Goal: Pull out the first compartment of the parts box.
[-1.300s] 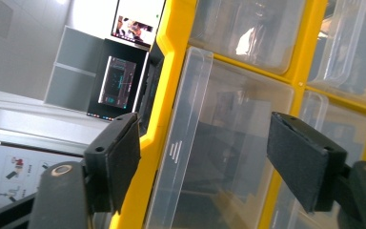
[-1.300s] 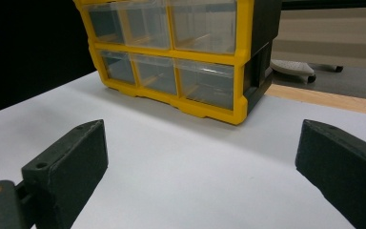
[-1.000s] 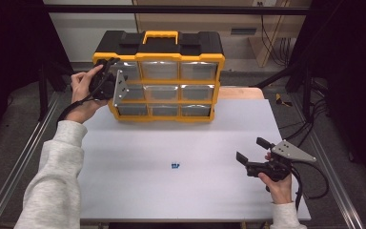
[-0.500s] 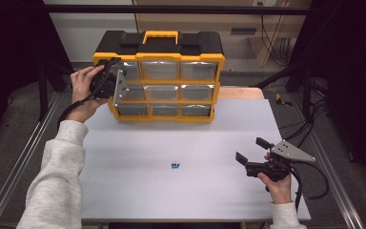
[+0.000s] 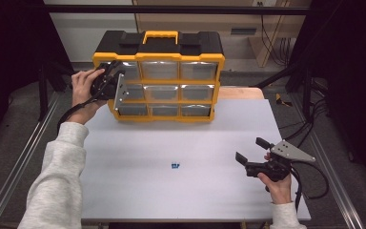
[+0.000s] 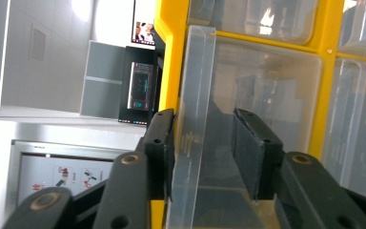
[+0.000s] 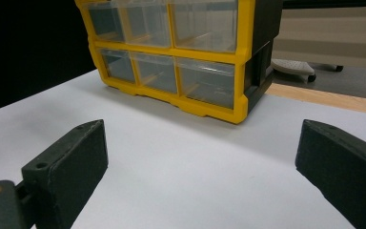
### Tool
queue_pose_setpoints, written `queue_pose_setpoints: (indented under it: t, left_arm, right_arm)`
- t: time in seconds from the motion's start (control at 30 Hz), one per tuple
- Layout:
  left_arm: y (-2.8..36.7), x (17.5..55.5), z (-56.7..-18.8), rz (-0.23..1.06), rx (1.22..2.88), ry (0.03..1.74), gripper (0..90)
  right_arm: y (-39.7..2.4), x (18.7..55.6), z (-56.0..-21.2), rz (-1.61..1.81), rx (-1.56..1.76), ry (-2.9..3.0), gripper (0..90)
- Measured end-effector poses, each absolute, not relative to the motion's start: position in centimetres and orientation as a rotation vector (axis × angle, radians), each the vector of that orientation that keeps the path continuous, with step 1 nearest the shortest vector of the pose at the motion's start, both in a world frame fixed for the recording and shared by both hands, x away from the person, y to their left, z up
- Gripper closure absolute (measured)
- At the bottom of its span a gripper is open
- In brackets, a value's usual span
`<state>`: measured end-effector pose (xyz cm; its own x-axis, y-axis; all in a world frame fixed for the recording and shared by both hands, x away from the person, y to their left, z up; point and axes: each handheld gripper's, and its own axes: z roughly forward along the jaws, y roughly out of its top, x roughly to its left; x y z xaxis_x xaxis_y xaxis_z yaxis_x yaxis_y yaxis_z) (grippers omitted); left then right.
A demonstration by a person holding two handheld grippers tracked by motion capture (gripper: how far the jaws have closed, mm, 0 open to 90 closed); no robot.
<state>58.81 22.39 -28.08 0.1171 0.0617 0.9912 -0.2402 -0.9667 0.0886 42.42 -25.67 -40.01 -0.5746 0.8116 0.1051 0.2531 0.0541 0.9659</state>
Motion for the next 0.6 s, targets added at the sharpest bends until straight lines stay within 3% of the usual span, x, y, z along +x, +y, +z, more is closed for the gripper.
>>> queue_pose_setpoints:
  t: [0.37, 0.6]
  left_arm:
    - [22.26, 58.87, -28.45, 2.053, 2.135, -0.267, 76.0]
    - [22.36, 58.8, -28.56, 2.08, 2.13, -0.305, 77.8]
  right_arm:
    - [-25.73, 42.4, -39.95, 1.548, 1.06, 1.857, 4.0]
    - [-25.69, 42.42, -39.97, 1.552, 1.053, 1.859, 4.0]
